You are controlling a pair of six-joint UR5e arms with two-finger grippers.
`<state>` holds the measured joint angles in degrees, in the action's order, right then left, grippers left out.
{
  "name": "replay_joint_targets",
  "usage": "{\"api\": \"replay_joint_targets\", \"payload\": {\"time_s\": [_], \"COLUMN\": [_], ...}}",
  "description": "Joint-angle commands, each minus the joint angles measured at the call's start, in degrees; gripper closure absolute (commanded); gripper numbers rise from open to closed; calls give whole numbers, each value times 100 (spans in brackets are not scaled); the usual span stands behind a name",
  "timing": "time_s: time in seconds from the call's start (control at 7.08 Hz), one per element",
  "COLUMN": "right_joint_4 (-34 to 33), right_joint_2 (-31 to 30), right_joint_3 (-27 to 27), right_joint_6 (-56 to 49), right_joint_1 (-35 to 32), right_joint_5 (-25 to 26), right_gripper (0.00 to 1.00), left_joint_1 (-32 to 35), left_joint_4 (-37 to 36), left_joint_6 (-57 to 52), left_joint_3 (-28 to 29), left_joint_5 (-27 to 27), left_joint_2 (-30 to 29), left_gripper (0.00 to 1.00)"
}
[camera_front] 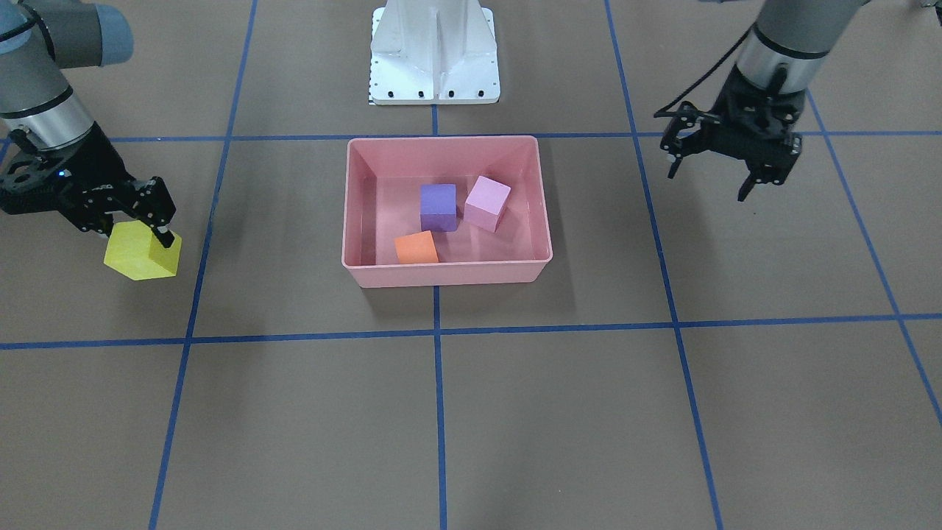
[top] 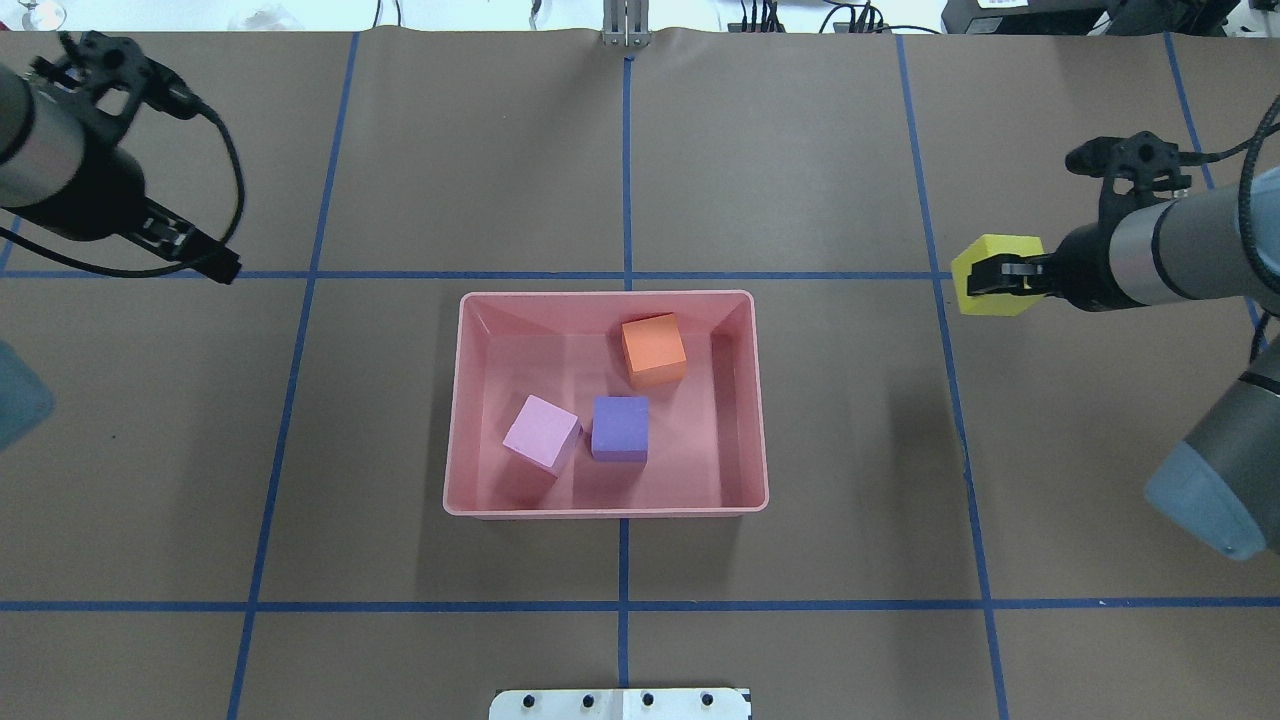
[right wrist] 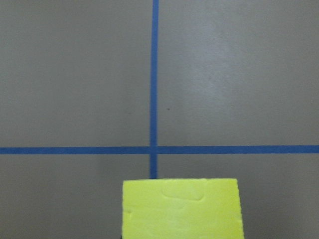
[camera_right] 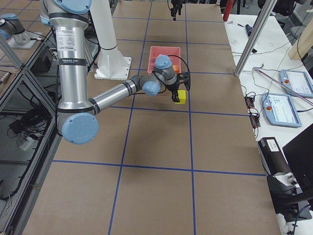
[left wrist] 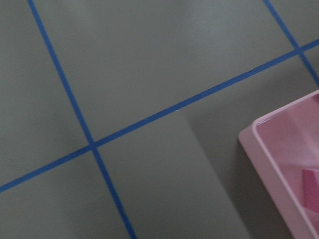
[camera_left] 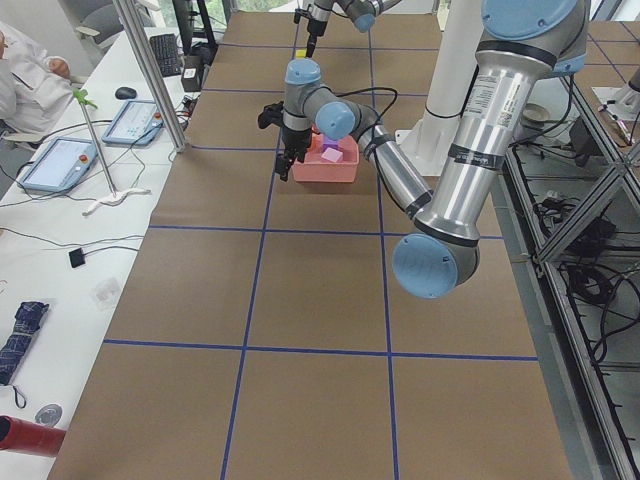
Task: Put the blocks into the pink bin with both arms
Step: 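Drop the yellow cube into the bin with the right gripper while the left arm withdraws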
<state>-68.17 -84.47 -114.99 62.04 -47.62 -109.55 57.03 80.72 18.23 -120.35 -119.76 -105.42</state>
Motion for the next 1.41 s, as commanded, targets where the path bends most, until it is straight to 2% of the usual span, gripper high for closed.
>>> {"api": "replay_joint_targets", "payload": {"time_s": [0.0,0.14,0.28,0.42,0.57,0.85,0.99,1.27], "right_joint_4": [-1506,-2472,-2865,-2886,-2895,-3227,-3385,-3457], "right_joint_2": [1416,2260,2616,2724,2769,2892,2910,2814], "right_joint_3": [-348,-348,-348,-279,-174,-225,-330,-340], "right_joint_6": [1016,1429,1608,1775,1829,1725,1271,131], "right_joint_1": [662,1188,1481,1918,2280,2336,2066,656], "right_joint_5": [195,841,1013,1493,2090,2184,2053,529], "right_gripper": [100,100,96,86,1,0,0,0], "left_joint_1": [684,739,896,984,1020,1151,1213,1450], "left_joint_4": [14,223,312,356,374,374,374,374], "left_joint_6": [-1037,-1162,-1216,-1216,-1207,-1207,-1207,-1207], "left_joint_3": [247,318,484,599,618,627,618,574], "left_joint_5": [-450,-661,-637,-645,-663,-707,-707,-707], "left_joint_2": [442,679,838,848,848,935,1040,1225], "left_gripper": [0,0,0,0,0,0,0,0]}}
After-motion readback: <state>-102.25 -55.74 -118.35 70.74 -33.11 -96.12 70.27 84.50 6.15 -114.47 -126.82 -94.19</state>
